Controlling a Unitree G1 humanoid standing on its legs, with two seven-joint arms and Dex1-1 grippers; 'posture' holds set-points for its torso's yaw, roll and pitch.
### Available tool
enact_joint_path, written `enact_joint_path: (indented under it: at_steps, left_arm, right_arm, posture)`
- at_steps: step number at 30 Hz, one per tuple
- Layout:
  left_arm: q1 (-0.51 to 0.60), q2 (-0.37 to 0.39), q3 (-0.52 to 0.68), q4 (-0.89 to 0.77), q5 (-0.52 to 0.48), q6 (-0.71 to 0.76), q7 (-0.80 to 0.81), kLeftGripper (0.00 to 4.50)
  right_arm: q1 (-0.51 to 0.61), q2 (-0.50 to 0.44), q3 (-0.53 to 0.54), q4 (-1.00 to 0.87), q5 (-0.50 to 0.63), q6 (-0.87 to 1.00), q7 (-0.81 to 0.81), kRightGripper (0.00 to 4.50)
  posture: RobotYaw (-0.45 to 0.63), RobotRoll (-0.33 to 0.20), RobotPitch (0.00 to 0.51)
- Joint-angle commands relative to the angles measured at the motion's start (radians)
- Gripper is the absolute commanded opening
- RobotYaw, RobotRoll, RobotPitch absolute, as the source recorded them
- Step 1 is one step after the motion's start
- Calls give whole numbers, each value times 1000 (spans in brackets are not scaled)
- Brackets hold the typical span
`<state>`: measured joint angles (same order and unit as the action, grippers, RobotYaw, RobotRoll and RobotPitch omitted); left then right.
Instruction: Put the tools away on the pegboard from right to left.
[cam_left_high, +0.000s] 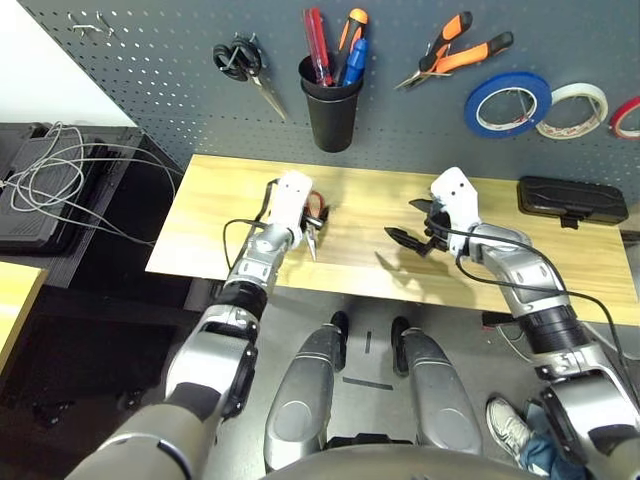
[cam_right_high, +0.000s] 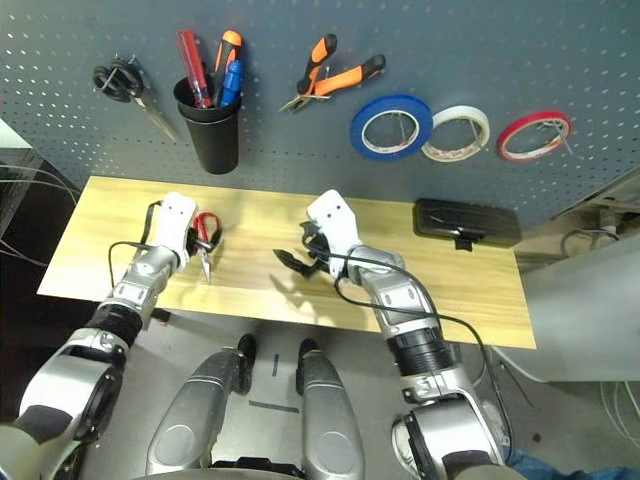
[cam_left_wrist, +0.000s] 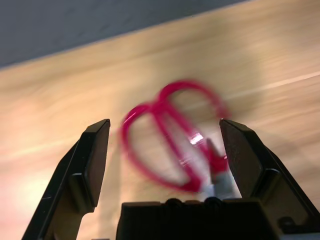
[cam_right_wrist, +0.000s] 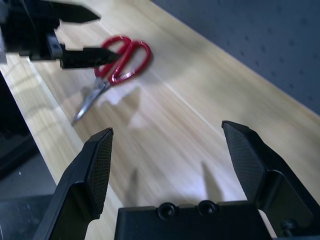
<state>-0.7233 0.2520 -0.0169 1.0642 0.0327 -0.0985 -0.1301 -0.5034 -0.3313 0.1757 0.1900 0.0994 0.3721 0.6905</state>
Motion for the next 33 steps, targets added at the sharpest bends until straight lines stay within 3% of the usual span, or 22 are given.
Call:
enact_joint_path:
  at_steps: [1,10,32,33]
  left_arm:
    - [5,27,29,87,6,-19,32,4475]
    - [-32,47,63,163,8,-28,49,4475]
    - [-25,5,51,192,32,8,41,4475]
    - [-25,3,50,194,34,17,37,4297]
  right_arm:
    - [-1,17,19,-12,-6,29,-8,4500]
    - [6,20,28,-144,9,125,-3,4500]
    - [116,32,27,-340,35,267,-62,4500]
    - [119,32,27,-346,36,272,-64,4500]
  posture:
    - [13,0,309]
    - [-24,0,313]
    - [-93,0,408]
    - [-95,0,410]
